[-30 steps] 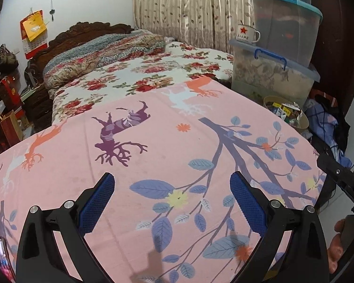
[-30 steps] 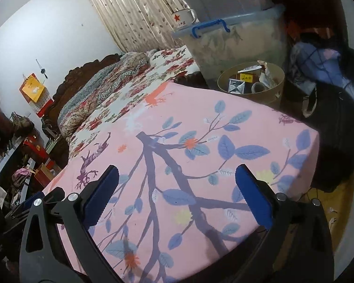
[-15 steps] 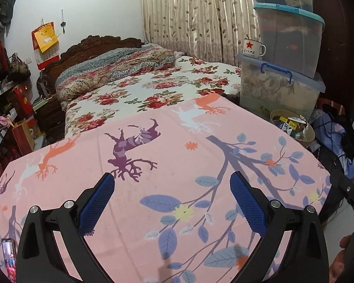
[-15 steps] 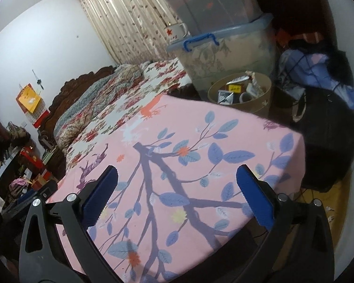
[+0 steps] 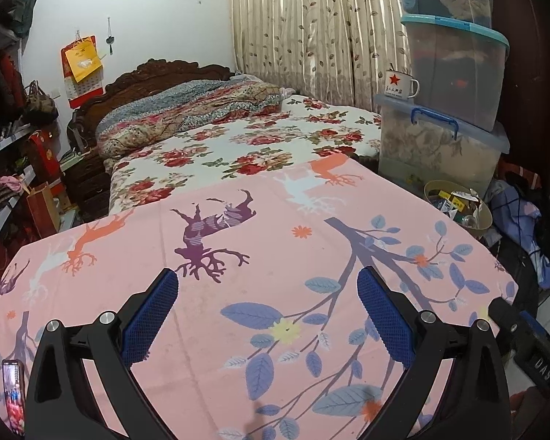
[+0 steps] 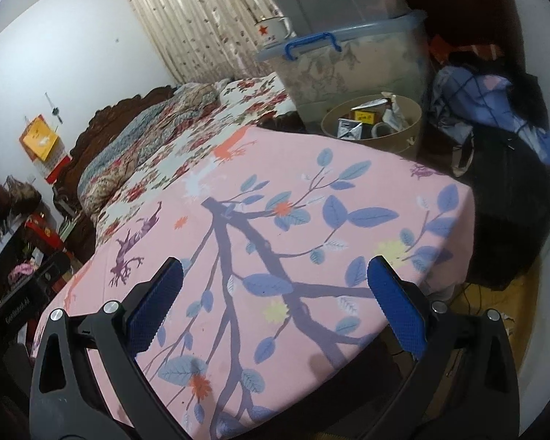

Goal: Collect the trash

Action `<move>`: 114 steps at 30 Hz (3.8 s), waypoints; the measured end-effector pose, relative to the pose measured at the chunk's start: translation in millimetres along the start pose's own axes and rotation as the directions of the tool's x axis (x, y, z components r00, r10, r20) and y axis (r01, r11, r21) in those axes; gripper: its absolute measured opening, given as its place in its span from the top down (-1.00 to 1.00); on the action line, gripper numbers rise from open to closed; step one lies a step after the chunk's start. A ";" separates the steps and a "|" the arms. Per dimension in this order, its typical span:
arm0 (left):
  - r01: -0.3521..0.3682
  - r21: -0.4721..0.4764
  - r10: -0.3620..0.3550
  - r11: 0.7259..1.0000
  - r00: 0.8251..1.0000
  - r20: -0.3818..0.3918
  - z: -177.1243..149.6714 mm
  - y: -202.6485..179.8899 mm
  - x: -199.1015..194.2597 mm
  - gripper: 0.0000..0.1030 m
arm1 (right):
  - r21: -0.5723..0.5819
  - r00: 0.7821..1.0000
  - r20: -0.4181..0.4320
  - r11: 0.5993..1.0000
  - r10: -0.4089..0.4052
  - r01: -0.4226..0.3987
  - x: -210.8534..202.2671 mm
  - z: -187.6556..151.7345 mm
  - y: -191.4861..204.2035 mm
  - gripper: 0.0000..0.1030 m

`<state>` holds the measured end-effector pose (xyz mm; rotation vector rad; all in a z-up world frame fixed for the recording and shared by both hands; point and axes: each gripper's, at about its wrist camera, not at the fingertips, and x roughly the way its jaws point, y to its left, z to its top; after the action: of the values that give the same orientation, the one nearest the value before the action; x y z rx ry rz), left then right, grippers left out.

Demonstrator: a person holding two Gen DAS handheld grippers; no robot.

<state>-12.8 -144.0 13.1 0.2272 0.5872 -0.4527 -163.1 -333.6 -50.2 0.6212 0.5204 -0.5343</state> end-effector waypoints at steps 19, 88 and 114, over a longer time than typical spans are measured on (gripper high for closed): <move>-0.022 -0.042 0.022 0.999 1.000 -0.018 -2.2 15.1 5.2 -0.83 | -0.044 1.000 -0.024 0.999 0.002 -0.003 3.3 -6.0 15.9 -0.93; 0.019 0.015 -0.018 1.000 0.999 -0.042 -9.3 0.2 3.9 -0.83 | -0.012 0.999 0.034 1.000 -0.025 0.025 -8.0 -1.9 6.1 -0.93; 0.001 0.014 0.000 1.000 0.999 -0.054 -9.3 -0.4 2.5 -0.83 | -0.014 0.999 0.033 1.000 -0.021 0.021 -4.7 -2.8 10.7 -0.93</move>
<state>-15.6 -142.1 4.1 0.2532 0.6373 -0.4520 -161.0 -323.0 -45.0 0.5932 0.4997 -0.5595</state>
